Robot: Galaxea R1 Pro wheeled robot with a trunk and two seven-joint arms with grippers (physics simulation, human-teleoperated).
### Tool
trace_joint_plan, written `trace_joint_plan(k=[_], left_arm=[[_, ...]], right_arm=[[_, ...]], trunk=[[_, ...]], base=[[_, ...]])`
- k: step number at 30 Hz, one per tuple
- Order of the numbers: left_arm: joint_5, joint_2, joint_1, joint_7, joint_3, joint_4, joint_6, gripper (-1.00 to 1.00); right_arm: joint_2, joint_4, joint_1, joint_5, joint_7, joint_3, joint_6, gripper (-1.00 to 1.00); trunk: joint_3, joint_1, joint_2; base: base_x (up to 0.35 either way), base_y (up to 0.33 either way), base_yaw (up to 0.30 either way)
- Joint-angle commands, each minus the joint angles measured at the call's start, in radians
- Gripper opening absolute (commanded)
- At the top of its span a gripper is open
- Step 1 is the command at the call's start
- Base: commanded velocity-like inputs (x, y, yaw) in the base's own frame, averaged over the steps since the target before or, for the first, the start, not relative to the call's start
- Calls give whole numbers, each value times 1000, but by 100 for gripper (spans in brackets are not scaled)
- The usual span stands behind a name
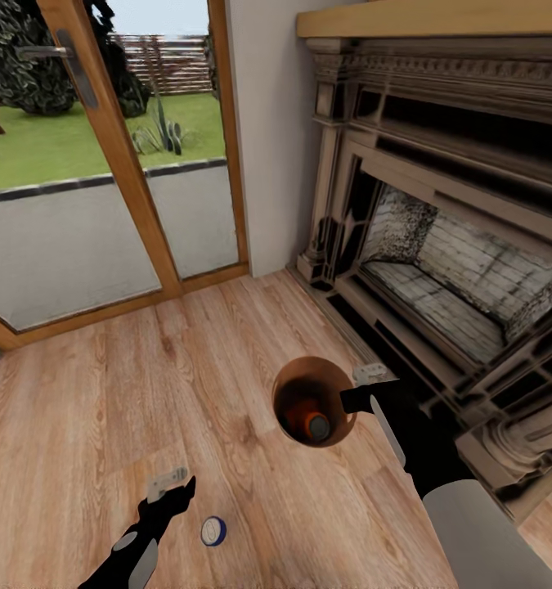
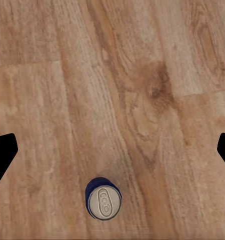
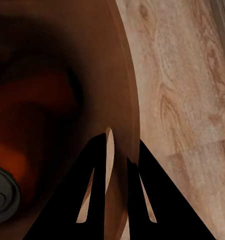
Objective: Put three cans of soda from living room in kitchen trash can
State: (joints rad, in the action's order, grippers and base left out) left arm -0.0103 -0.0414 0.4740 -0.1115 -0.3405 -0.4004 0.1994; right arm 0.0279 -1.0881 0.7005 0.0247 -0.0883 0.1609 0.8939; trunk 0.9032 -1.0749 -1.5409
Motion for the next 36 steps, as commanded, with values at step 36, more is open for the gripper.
trace_joint_plan(k=[36], left_arm=[[1,0,0,-1,6,0,0,100]], right_arm=[[0,0,1,-17,-11,-1,0,-100]], trunk=[[58,0,0]], base=[[50,0,0]])
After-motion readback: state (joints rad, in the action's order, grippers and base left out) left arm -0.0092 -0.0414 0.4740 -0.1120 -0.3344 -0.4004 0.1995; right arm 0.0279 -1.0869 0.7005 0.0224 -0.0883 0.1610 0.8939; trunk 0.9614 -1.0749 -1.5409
